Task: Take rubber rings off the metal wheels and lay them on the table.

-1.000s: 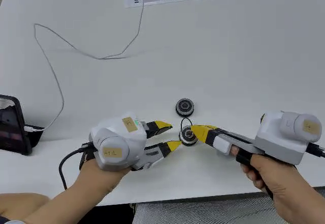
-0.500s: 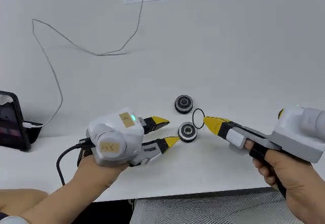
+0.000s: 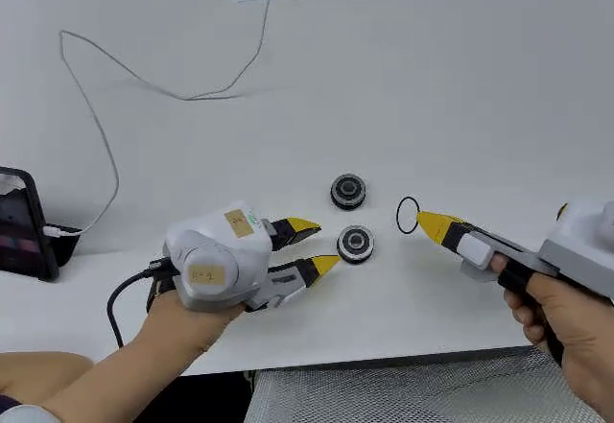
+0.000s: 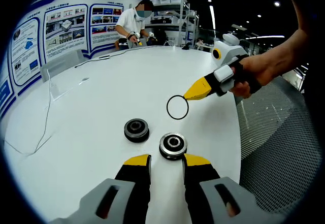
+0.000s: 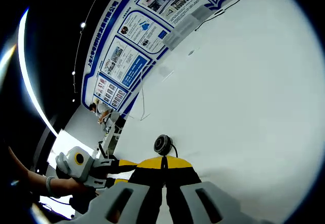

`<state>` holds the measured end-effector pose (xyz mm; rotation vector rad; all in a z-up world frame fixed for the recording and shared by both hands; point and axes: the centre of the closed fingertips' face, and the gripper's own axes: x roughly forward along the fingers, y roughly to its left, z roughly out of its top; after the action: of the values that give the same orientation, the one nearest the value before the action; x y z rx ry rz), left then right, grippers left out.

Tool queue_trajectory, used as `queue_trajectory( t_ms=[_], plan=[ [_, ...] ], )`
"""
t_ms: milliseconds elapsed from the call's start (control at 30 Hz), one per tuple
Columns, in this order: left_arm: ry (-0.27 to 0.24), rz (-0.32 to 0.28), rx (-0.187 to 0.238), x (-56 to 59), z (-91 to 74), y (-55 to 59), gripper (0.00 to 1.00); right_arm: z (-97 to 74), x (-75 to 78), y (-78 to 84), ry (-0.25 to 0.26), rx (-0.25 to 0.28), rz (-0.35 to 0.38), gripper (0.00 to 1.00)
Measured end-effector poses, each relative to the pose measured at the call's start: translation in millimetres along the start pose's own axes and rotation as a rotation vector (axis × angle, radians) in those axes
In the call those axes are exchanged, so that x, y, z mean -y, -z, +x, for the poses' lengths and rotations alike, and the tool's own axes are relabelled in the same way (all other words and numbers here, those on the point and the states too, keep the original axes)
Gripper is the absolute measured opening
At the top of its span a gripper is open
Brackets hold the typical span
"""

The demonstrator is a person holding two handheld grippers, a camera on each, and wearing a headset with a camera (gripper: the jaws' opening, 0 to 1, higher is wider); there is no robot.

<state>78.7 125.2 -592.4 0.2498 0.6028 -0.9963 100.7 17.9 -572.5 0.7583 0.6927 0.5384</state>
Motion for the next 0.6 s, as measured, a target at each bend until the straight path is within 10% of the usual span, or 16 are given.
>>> queue_trajectory(
  t_ms=[600],
  plan=[
    [-0.018, -0.009, 0.004, -4.9, -1.8, 0.3, 0.32, -6.6, 31.4, 0.0, 0.118, -0.014, -0.063, 0.02]
  ],
)
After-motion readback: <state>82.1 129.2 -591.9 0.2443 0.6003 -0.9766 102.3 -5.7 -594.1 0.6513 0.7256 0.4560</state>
